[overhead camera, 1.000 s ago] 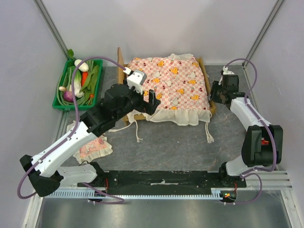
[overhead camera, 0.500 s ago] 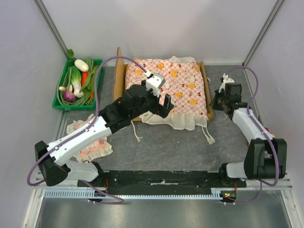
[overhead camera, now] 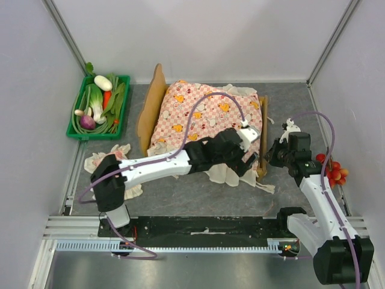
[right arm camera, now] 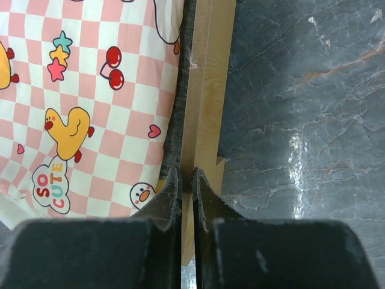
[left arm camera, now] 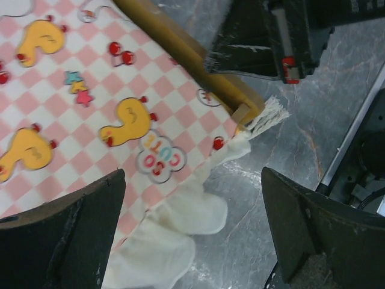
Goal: Set up the pet bed
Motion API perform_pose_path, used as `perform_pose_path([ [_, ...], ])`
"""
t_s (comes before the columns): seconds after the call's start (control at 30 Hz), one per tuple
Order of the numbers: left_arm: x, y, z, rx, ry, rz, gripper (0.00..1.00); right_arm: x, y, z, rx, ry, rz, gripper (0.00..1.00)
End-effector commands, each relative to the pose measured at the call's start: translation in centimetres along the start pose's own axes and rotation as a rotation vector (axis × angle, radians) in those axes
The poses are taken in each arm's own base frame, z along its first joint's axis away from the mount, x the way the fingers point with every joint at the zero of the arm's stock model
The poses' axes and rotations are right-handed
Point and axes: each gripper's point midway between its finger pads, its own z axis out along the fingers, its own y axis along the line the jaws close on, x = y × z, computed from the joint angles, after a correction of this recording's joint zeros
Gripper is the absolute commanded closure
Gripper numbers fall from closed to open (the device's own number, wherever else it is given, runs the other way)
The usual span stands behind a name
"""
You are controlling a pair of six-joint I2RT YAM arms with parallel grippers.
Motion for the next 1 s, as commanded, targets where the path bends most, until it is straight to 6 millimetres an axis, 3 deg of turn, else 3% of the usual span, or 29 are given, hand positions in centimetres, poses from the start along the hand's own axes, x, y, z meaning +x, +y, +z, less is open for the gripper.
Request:
perform_pose_path([
  [0.0, -1.9, -2.2, 2.3, 0.010, -0.039, 0.101, 0.00, 0.1, 1.0, -0.4, -0.045, 0.006, 0.018, 0.89],
  [0.03, -0.8, -2.3, 3.2, 0.008, -0.010, 0.109, 0.00, -0.3, 1.0, -0.4, -0.040, 0.001, 0.011, 0.85],
  [0.07, -0.7, -2.3, 3.5, 0.008, -0.005, 0.111, 0.00, -0.4, 1.0, -0.4, -0.039, 0.004, -0.002, 0.66],
  [0.13, -0.1, -2.5, 4.3, 0.007, 0.005, 0.123, 0.00, -1.0, 0.9, -0.4, -0.028, -0.005, -0.011, 0.51],
  [0.27, 0.9, -1.9, 5.9, -0.037, 0.016, 0.135, 0.01, -2.6, 0.9, -1.0, -0.007, -0.046, -0.026, 0.45],
  [0.37, 1.6, -1.4, 6.6, -0.059, 0.032, 0.142, 0.12, -3.3, 0.9, -1.5, 0.006, -0.062, -0.035, 0.42],
  [0.47, 2.0, -1.3, 6.7, -0.064, 0.044, 0.152, 0.31, -3.8, 1.1, -2.0, 0.005, -0.074, -0.044, 0.42],
  [0.5, 2.4, -1.2, 6.8, -0.069, 0.055, 0.157, 0.41, -3.8, 1.2, -2.2, 0.002, -0.075, -0.047, 0.41],
  [0.57, 2.7, -1.0, 6.8, -0.077, 0.065, 0.160, 0.51, -4.2, 1.5, -2.6, -0.008, -0.082, -0.056, 0.41],
  [0.6, 2.9, -0.8, 6.9, -0.080, 0.070, 0.161, 0.63, -4.2, 1.6, -2.8, -0.017, -0.080, -0.060, 0.41],
  [0.63, 3.0, -0.8, 6.9, -0.081, 0.075, 0.164, 0.69, -4.5, 1.9, -3.0, -0.026, -0.085, -0.068, 0.41],
  [0.7, 3.1, -0.6, 6.8, -0.085, 0.077, 0.163, 0.86, -4.6, 2.4, -3.3, -0.052, -0.082, -0.079, 0.41],
  [0.77, 2.4, -0.6, 6.3, -0.093, 0.061, 0.158, 0.98, -4.5, 2.6, -3.4, -0.063, -0.071, -0.092, 0.41],
  [0.97, -0.9, 0.9, 3.9, -0.096, -0.013, 0.105, 0.98, -3.8, 3.3, -4.4, -0.104, -0.032, -0.136, 0.43],
])
